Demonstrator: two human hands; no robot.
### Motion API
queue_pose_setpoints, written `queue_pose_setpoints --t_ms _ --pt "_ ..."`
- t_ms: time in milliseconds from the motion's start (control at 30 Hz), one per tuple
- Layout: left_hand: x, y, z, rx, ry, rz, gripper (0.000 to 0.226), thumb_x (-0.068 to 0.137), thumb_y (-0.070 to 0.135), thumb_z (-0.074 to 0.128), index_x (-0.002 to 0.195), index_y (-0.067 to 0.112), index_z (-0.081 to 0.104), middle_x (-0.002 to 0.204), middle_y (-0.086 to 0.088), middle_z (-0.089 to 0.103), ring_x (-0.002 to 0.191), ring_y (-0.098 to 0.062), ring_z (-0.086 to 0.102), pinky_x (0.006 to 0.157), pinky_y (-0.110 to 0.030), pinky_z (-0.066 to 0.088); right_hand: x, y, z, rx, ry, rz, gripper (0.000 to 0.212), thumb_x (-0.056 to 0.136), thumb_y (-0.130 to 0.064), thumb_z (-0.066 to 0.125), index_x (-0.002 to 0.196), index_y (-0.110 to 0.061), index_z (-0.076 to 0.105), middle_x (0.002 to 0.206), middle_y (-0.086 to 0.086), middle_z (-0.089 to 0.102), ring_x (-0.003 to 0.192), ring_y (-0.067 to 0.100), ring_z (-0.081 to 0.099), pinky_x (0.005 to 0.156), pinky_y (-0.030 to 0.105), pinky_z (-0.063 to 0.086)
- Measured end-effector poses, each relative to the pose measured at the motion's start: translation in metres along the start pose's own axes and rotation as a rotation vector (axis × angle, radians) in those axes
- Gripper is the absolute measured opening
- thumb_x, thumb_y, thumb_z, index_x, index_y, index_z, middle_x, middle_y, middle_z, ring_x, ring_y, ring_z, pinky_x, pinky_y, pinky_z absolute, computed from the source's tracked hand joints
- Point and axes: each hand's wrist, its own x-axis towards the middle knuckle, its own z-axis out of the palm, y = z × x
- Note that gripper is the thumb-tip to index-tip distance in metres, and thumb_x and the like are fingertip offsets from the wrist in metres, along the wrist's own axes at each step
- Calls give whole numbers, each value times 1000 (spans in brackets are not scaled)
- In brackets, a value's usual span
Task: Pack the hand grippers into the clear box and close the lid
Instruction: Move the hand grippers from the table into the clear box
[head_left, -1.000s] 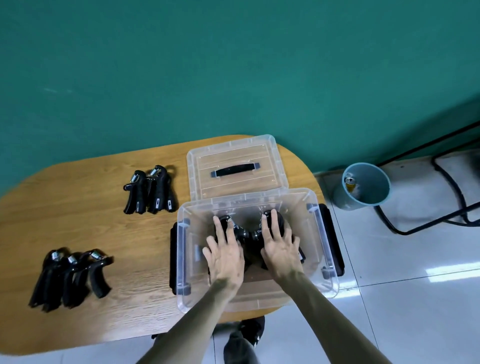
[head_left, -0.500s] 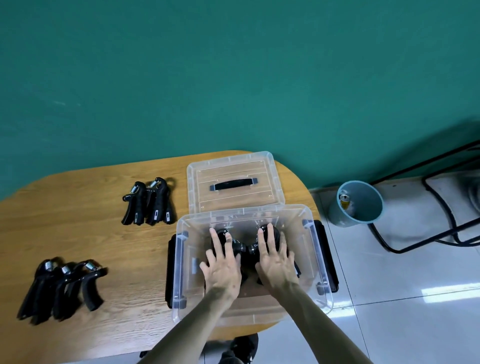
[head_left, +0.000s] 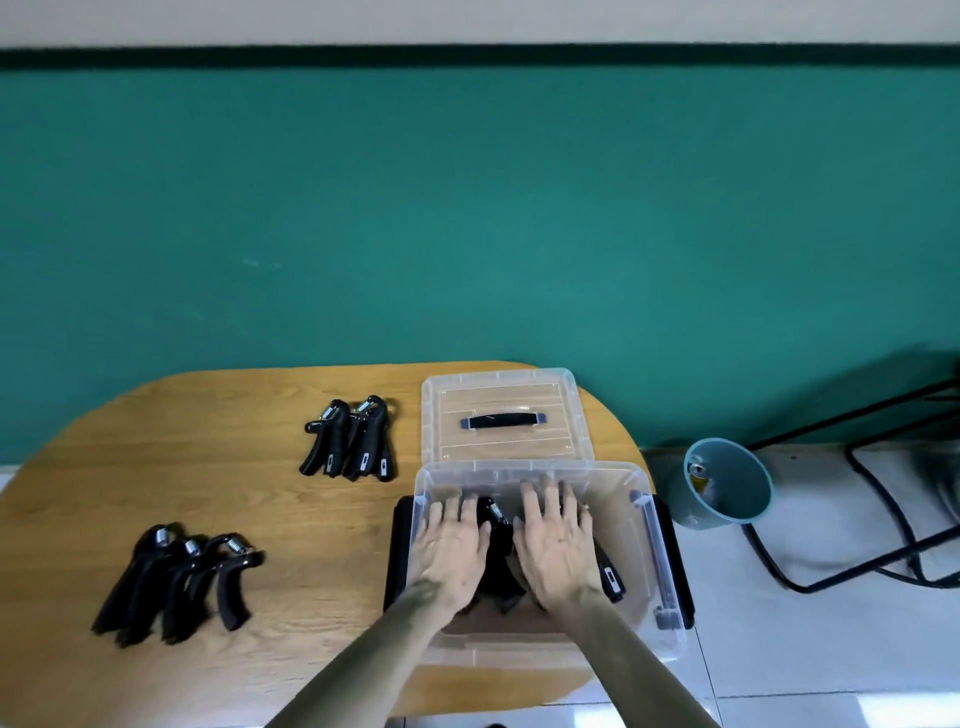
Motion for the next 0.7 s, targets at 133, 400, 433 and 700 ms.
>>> queue_pose_setpoints --t_ms 133,400,433,700 --pt "-12 -20 -33 -28 53 25 52 108 40 21 155 17 24 162 -4 27 146 -21 28 121 -39 25 -1 -26 -28 -8 55 -37 52 95 -38 26 136 -14 47 135 16 53 109 38 58 78 50 55" --pt "-44 -99 -99 -160 124 -79 55 108 44 18 157 21 13 168 -2 11 113 -17 64 104 -37 50 -4 -101 -71 -70 53 -142 54 101 -41 27 150 -20 32 152 13 40 120 34 52 87 48 53" --pt "-50 -112 -107 -165 117 -96 56 108 44 17 158 20 11 168 -2 6 108 -15 66 102 -35 51 -5 -114 -78 -78 27 -176 55 102 -41 25 154 -21 23 159 12 28 126 33 46 93 47 51" --pt "-78 -214 -153 -180 209 -165 48 108 41 20 150 19 22 154 -1 34 100 -16 66 93 -34 52 5 -233 -105 -65 51 -251 51 100 -42 27 147 -22 33 155 12 36 131 37 48 94 51 52"
